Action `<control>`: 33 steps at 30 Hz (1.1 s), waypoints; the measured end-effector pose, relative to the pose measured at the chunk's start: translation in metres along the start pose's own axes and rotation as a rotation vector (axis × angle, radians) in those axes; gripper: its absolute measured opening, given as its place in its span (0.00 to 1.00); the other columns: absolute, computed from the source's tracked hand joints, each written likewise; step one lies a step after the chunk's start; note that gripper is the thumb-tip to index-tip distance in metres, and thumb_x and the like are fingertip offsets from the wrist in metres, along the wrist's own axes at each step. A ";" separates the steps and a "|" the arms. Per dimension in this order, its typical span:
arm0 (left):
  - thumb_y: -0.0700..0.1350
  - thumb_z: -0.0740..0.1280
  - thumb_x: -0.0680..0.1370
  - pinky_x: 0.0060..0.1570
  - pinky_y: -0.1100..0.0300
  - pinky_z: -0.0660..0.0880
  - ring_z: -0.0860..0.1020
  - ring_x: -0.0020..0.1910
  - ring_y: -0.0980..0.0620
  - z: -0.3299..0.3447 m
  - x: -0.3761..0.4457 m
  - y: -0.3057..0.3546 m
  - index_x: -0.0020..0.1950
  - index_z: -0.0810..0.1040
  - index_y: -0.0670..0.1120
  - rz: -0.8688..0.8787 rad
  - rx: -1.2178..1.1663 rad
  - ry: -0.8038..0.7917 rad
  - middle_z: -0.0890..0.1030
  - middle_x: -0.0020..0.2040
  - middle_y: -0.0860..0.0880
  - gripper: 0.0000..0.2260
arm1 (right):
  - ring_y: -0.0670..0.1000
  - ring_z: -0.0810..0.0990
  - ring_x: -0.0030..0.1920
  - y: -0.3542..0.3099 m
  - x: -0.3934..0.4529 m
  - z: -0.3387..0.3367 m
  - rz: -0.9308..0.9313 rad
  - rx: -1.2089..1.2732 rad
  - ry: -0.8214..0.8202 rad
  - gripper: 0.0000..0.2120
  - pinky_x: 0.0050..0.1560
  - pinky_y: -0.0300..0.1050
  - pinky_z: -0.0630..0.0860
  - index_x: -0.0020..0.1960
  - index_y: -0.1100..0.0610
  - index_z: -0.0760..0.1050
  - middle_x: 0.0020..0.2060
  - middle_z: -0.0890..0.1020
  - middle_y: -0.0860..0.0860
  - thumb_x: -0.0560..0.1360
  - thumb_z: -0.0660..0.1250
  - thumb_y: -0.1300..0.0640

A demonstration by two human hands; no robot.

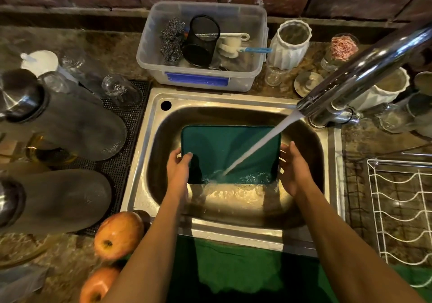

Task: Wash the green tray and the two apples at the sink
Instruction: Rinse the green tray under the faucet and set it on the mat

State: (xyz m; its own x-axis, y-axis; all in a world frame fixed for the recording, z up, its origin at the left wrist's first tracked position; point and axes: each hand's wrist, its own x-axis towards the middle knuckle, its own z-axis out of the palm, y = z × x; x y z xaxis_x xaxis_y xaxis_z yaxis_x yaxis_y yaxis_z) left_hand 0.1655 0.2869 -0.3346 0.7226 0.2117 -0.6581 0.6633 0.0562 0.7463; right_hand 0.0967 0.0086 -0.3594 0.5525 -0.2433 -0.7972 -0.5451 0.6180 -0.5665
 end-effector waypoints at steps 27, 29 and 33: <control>0.46 0.65 0.80 0.54 0.41 0.80 0.81 0.50 0.39 -0.017 -0.015 0.005 0.48 0.72 0.44 -0.300 0.168 0.087 0.80 0.51 0.40 0.06 | 0.57 0.81 0.51 0.006 -0.033 0.030 0.033 -0.306 0.173 0.21 0.53 0.56 0.79 0.51 0.56 0.77 0.49 0.82 0.55 0.81 0.56 0.40; 0.46 0.65 0.80 0.51 0.44 0.80 0.81 0.47 0.40 -0.012 -0.019 -0.001 0.51 0.72 0.43 -0.328 0.164 0.068 0.79 0.49 0.40 0.07 | 0.55 0.82 0.49 -0.004 -0.038 0.032 -0.050 -0.284 0.162 0.18 0.45 0.50 0.78 0.47 0.52 0.78 0.47 0.83 0.55 0.81 0.57 0.42; 0.46 0.65 0.80 0.52 0.46 0.78 0.80 0.50 0.40 -0.002 -0.024 -0.015 0.62 0.74 0.42 -0.324 0.173 -0.019 0.80 0.54 0.38 0.13 | 0.55 0.81 0.51 -0.024 -0.046 0.035 -0.180 -0.293 0.158 0.17 0.47 0.51 0.76 0.48 0.52 0.80 0.49 0.83 0.55 0.81 0.57 0.43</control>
State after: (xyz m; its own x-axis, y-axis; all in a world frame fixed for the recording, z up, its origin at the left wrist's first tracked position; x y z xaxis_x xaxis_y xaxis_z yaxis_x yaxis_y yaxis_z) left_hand 0.1376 0.2830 -0.3295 0.4720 0.1913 -0.8606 0.8803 -0.0491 0.4719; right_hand 0.1063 0.0312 -0.3015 0.5648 -0.4549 -0.6886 -0.6177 0.3202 -0.7182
